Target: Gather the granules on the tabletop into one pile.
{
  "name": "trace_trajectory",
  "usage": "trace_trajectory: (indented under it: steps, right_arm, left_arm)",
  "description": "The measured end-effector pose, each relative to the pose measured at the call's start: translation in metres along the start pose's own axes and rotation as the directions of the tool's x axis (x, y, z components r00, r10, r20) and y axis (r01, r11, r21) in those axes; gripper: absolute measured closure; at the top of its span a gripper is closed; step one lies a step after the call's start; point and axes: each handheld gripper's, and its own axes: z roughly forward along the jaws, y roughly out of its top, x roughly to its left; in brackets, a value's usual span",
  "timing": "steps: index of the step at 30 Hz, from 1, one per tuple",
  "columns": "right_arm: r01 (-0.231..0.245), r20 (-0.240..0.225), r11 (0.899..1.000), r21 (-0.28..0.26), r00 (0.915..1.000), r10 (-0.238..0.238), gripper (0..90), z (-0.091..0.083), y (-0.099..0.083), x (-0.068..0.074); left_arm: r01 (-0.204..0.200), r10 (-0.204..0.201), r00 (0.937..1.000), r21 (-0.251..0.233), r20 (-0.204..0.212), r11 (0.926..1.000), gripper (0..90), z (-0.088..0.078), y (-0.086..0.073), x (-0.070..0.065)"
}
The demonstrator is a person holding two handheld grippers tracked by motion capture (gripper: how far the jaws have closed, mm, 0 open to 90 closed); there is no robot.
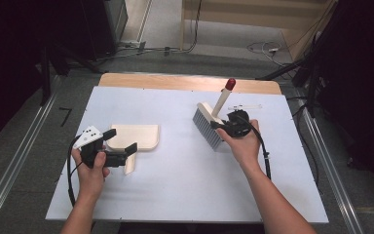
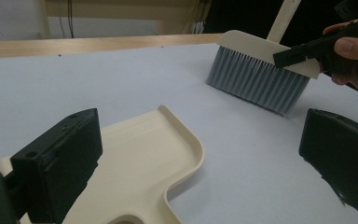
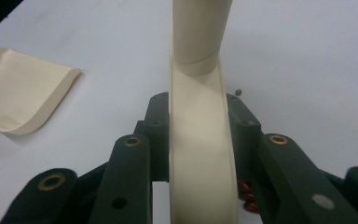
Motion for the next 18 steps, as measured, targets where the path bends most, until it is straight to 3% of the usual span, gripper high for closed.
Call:
trace_trajectory:
  steps: [7,12,18]
  right_arm:
    - [-0.002,-0.040,0.999,-0.044,0.9992,0.000,65.8,-0.005,0.010,0.010]
    - [0.021,-0.037,1.000,-0.008,0.9991,-0.021,65.8,0.010,0.010,0.020]
    - [-0.015,-0.001,1.000,0.012,0.9999,0.015,65.8,0.013,0.004,0.011]
  left_arm:
    - [0.000,0.000,1.0000,0.001,0.000,1.0000,0.0,0.000,0.000,0.001]
    - [0.005,-0.004,1.0000,-0.006,0.003,1.0000,0.0,-0.001,0.000,0.002]
    - [0.005,-0.004,1.0000,-0.005,0.006,1.0000,0.0,-0.001,0.000,0.002]
